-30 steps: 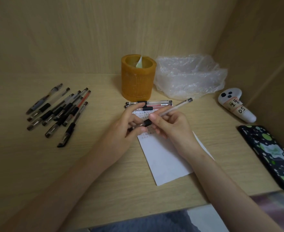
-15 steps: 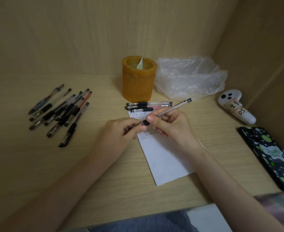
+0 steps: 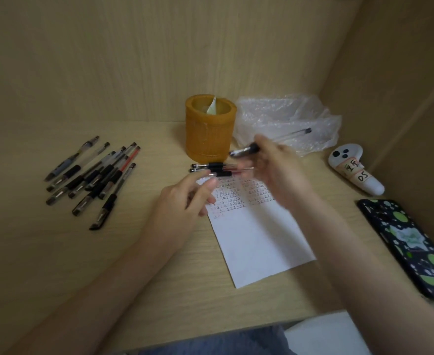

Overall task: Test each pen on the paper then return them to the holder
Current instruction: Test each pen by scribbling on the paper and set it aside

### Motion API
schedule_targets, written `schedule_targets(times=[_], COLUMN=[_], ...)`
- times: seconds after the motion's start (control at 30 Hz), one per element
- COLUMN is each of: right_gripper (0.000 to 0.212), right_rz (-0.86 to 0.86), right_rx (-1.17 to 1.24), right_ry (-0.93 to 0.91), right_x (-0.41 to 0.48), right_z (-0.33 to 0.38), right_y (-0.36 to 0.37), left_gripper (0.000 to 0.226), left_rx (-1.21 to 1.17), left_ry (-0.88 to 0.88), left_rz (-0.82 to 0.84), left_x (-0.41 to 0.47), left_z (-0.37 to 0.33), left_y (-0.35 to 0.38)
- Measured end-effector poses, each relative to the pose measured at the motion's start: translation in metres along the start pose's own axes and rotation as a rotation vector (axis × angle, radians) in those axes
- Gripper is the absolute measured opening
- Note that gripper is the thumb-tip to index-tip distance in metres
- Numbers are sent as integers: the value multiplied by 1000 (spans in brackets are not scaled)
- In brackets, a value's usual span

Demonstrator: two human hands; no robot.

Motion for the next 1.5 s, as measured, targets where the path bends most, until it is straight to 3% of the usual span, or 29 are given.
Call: schedule_targets(times=[0.1,0.33,0.5,0.63,0.83,0.93,1.1,1.37,1.5], right_gripper=[27,13,12,14,20,20,20,15,14], right_rz=[-70,-150,-133,-12,154,176,159,238,283], right_rx=[116,96,36,-112,-204,-187,-176,-90,-72], right_ry=[40,195,92,92,170,204,205,202,140], right_x=[35,86,78,50,8,-2,-6,-9,-8], right_z=[24,56,57,37,-3,-15,-29,-47,-50], right_y=[-37,-86,-76,-53,-8,5,9,22,30], left_gripper=[28,32,22,22,37,38,44,42,46], left_rx=[149,292,382,640,838,865,808,375,179], left_ry=[-20,7,-23,-56,-424,-484,-339,114,257], left_rz=[-21,2,-93,-190,-144,-106,-128,-184,-83], left_x=[1,3,5,5,1,1,2,5,5], left_z=[7,9,13,20,42,43,39,12,-4], left_y=[-6,-6,-12,-27,-46,-46,-41,-33,-24])
Point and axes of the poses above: each hand's wrist, its own x-axis towards the middle knuckle, its own y-axis out of the palm, z = x × y, the point moved 3 cm from there along x, towards the middle knuckle, and after that the axes turned 15 degrees about z, right-handed, at the moved point
